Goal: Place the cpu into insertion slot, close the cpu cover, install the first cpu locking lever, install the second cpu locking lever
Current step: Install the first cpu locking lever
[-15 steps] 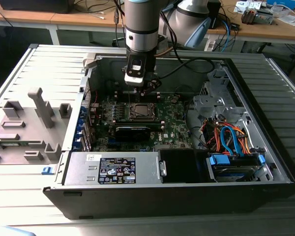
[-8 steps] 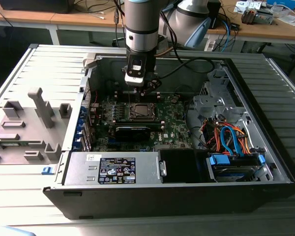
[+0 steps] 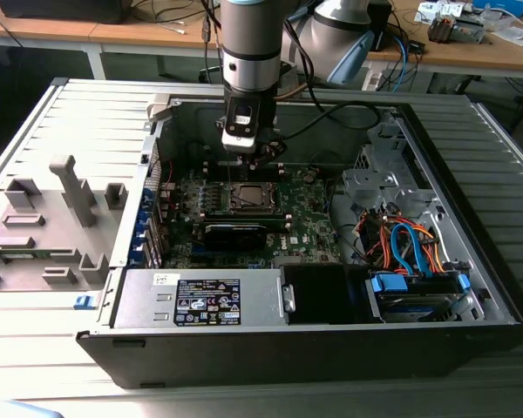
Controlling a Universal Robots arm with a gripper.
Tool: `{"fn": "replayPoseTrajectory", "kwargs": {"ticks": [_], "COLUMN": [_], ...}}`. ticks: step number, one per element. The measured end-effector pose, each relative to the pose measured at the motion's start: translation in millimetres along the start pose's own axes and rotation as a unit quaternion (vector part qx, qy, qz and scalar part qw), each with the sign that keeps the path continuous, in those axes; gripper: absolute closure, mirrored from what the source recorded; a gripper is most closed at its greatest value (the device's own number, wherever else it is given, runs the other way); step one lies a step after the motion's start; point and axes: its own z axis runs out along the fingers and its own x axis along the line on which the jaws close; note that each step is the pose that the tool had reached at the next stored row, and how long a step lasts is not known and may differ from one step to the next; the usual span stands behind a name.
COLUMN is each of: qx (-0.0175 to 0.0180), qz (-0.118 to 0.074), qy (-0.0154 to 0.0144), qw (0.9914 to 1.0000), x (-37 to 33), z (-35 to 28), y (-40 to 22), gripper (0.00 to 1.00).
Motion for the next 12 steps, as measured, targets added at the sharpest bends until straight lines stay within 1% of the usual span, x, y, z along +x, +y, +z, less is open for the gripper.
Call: {"fn": "replayPoseTrajectory", "kwargs": {"ticks": [12], "qx": [-0.0001], "qz": [-0.005], "qy": [0.0001], "qw": [0.99999], "x": [0.0], "z": [0.0], "y": [0.0], "gripper": [0.89]}}
